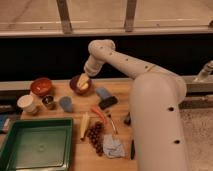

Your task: Place apple in metal cup

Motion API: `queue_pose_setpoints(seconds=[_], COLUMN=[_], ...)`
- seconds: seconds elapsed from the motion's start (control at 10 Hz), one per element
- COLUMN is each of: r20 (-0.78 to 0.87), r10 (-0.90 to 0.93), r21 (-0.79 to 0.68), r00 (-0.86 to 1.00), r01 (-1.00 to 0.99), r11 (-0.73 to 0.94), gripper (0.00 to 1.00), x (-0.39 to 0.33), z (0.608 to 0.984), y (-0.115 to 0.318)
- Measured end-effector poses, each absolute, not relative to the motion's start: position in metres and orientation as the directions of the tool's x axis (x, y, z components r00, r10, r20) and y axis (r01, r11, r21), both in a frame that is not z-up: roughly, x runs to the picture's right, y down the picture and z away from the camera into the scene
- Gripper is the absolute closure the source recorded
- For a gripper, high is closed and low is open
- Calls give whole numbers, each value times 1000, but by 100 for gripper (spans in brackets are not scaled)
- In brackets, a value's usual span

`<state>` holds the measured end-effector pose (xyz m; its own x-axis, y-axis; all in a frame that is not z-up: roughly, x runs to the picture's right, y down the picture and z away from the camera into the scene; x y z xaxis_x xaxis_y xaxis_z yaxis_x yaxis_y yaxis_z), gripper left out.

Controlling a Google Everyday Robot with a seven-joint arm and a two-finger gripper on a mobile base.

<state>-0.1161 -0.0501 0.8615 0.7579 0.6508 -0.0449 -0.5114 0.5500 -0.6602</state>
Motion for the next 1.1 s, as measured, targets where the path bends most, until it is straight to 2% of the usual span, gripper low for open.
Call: queue_pose_setpoints(seconds=[0.3, 0.4, 0.8, 1.1], r20=[-44, -51, -61, 30], r10=[635, 654, 711, 736], r21=[-657, -609, -240, -93], r00=[771, 755, 700, 677], r01=[-502, -543, -702, -731], r11=[563, 579, 671, 676], gripper=[20, 20, 20, 20], x=[-124, -122, -133, -143], z=[876, 878, 874, 858], y=[-46, -48, -53, -60])
